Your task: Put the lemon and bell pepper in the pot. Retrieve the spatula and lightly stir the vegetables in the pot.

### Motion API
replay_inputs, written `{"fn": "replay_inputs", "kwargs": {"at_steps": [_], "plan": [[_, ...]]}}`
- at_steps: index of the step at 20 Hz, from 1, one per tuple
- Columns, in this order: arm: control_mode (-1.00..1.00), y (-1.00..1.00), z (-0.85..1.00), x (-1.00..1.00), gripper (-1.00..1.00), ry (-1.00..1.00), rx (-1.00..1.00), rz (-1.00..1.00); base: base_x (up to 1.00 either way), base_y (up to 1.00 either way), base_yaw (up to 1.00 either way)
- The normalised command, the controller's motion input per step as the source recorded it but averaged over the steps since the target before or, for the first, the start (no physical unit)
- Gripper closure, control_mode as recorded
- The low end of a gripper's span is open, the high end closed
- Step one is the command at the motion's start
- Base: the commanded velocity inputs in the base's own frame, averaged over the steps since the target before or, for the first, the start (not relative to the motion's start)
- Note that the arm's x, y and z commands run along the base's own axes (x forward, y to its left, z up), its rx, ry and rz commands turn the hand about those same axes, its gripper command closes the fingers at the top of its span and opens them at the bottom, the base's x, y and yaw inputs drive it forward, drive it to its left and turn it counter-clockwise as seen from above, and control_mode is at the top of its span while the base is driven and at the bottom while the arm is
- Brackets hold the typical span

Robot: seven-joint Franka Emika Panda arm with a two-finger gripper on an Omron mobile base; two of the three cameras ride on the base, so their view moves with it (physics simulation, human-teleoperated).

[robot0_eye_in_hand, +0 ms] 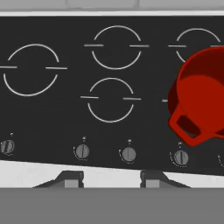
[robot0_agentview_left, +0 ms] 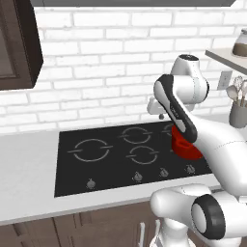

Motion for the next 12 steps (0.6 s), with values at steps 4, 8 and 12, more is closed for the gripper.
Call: {"fn": "replay_inputs", "kwargs": {"at_steps": [4, 8, 12], "plan": [[-1.0, 0.0, -0.01, -0.07, -1.0, 0.0, 0.0, 0.0, 0.0, 0.0, 0.0], [-1.0, -0.08, -0.15, -0.1, -1.0, 0.02, -0.04, 0.0, 0.0, 0.0, 0.0], [-1.0, 0.0, -0.08, 0.0, -1.0, 0.05, -0.07, 0.0, 0.0, 0.0, 0.0]]}}
